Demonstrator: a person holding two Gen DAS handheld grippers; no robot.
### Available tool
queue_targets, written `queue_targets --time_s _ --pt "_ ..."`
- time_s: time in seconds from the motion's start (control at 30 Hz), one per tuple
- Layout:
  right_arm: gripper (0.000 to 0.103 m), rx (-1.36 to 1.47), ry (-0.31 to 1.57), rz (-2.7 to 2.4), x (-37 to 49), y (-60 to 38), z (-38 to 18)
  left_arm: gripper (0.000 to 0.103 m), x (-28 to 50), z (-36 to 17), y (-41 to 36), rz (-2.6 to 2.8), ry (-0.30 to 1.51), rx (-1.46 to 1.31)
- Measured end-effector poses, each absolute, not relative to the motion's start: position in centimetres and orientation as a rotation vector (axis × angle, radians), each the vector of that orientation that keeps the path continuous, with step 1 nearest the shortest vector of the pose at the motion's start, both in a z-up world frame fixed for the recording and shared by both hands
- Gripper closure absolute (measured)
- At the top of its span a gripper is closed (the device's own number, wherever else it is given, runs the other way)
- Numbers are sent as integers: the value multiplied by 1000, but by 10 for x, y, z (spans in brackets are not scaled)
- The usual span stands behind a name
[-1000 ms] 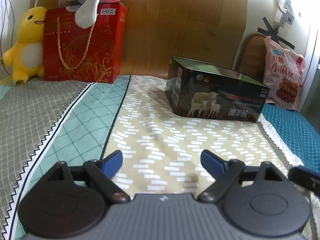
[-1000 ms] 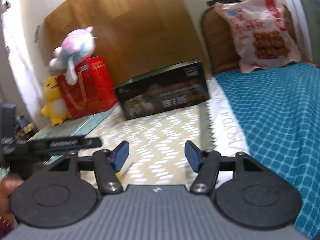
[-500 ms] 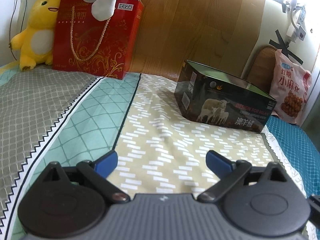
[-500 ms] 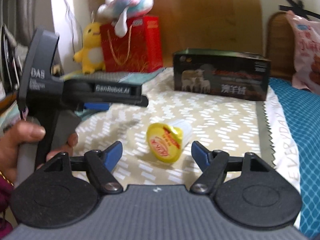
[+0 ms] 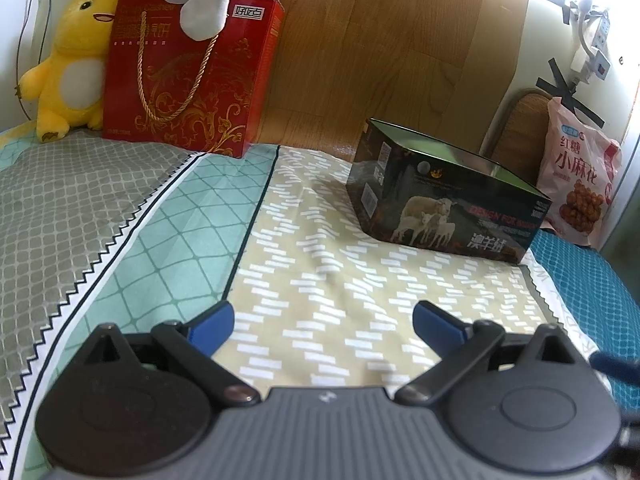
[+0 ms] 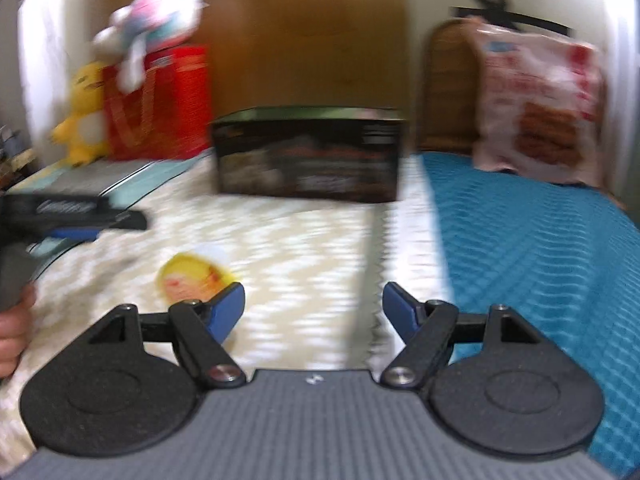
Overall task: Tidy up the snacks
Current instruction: 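Reach the right gripper to the white yellow-lidded cup and grasp it, then carry the cup into the tin box and open the right gripper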
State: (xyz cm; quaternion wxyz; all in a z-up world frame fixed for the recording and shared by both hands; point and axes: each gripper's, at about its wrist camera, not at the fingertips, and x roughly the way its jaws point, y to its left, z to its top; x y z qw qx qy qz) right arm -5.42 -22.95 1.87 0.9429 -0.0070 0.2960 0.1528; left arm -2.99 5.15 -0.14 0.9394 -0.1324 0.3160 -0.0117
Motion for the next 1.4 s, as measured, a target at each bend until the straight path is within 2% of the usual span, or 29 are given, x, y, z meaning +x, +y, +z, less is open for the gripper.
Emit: queue_targets --time_s 0.23,0.37,0.63,0.67,0.7,0.73,0.8,0.83,0.9,0.93,1.17,1.4 --pt "25 77 642 430 -60 -237 25 9 -32 3 56 -156 634 -346" --pt "25 41 671 488 -63 -220 21 20 -30 7 47 -281 687 -389" --pt "27 -4 679 555 -54 -196 19 22 -5 25 10 -465 745 -282" --pt "30 -11 679 559 -52 -194 19 22 -2 24 5 -487 757 -265" --pt "38 -13 684 560 -50 -194 17 22 1 21 0 -515 774 -251" --pt "41 -15 692 562 -48 -193 16 22 3 18 -5 -538 792 -245" --pt "56 -26 679 579 -48 -193 15 25 5 10 -11 -579 823 -255" --pt "56 -33 677 582 -48 -192 15 29 5 8 -12 -605 836 -278" --pt "57 -35 668 589 -49 -193 16 48 6 6 -13 -655 858 -328" --pt "57 -31 663 592 -49 -195 17 51 7 7 -14 -673 868 -338" --pt "57 -55 524 563 -31 -197 41 53 20 43 -26 -664 783 -268" --pt "57 -120 380 494 41 -203 70 52 85 91 -44 -622 674 -243"
